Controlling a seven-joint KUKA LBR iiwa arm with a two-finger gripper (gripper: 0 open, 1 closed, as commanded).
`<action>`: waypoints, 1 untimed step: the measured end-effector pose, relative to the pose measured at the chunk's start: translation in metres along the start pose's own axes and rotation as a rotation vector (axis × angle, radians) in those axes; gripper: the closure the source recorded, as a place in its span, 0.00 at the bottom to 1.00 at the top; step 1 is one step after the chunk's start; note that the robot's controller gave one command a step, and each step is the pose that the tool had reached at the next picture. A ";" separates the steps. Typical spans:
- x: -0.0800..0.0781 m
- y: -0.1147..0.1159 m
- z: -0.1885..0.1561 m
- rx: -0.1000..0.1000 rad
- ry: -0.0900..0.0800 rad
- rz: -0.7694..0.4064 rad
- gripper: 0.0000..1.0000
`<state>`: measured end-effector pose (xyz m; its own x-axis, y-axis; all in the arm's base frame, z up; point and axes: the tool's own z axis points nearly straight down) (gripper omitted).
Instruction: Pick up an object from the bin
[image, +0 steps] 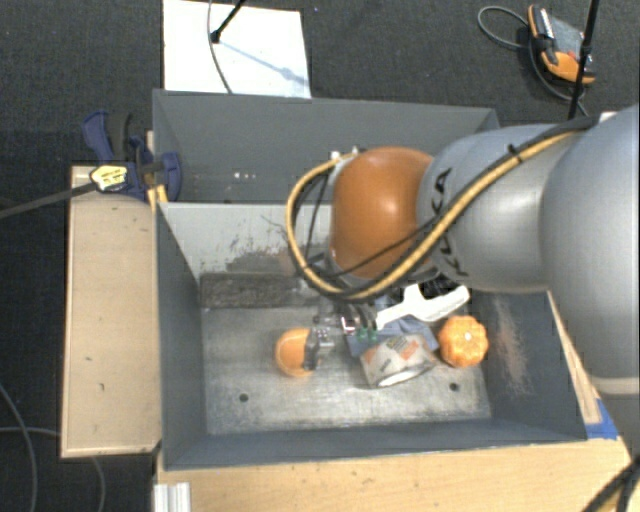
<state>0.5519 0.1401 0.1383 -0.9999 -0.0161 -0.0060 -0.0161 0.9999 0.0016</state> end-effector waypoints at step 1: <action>0.024 -0.002 0.062 0.000 0.004 -0.016 1.00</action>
Offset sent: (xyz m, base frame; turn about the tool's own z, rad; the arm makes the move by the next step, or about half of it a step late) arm 0.0000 0.0000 0.0000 0.0000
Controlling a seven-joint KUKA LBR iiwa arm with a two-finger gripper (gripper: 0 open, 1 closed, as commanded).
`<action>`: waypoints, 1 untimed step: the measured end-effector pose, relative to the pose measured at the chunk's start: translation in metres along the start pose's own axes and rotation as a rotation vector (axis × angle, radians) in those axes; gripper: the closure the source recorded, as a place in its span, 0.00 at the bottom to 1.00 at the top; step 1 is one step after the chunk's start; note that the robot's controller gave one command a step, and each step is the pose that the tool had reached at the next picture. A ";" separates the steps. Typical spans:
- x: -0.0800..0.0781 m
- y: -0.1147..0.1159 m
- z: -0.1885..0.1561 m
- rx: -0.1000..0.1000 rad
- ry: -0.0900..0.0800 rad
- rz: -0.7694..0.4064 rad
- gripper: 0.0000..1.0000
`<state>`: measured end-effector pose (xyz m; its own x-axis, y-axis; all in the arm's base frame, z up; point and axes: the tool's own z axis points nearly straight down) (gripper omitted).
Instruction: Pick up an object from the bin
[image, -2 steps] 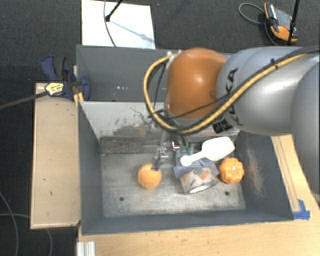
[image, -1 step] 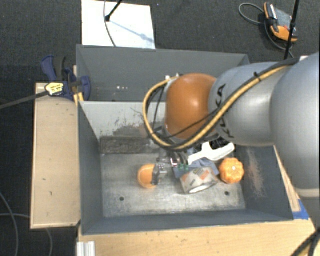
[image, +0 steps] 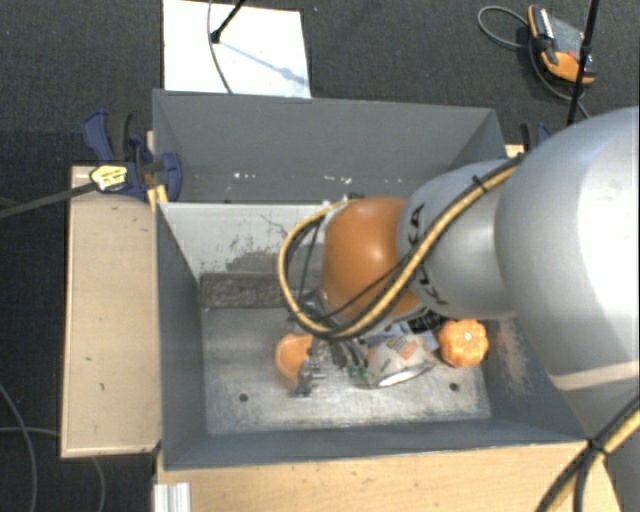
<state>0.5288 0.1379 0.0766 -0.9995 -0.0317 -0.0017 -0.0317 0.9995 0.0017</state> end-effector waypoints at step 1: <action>0.000 0.000 0.000 0.000 0.000 0.002 1.00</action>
Offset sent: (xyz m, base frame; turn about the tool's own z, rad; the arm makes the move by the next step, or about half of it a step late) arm -0.0155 -0.0080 0.2149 -0.0205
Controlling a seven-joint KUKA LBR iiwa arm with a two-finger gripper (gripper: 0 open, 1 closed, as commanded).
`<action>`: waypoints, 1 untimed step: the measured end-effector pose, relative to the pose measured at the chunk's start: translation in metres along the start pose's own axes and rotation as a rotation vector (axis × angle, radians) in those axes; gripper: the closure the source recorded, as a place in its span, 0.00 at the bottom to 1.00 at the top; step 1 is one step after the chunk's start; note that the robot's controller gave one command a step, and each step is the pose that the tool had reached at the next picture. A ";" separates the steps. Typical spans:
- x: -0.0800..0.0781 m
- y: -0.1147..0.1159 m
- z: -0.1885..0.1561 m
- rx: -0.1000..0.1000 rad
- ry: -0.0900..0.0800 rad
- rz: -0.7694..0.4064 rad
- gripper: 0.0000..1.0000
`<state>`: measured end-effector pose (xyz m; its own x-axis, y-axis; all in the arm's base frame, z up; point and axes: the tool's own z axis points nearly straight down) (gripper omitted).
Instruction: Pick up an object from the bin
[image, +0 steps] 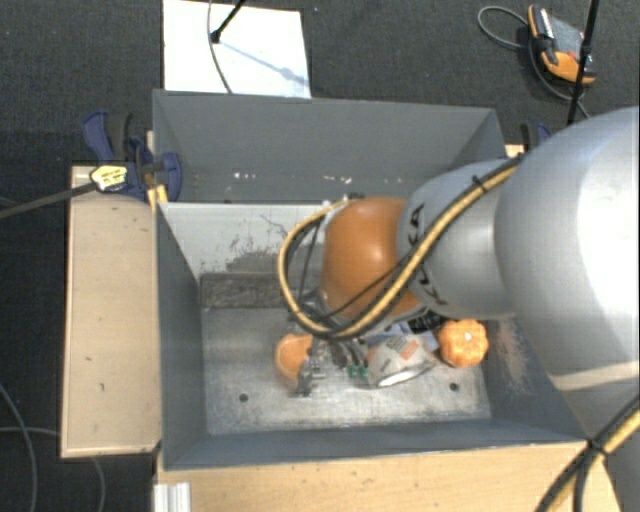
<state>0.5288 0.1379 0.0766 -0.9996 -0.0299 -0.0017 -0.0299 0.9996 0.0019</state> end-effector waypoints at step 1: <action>0.015 -0.007 -0.214 0.002 0.000 -0.008 1.00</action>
Offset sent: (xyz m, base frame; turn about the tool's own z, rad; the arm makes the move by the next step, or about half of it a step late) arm 0.0000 0.0000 0.0000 0.0000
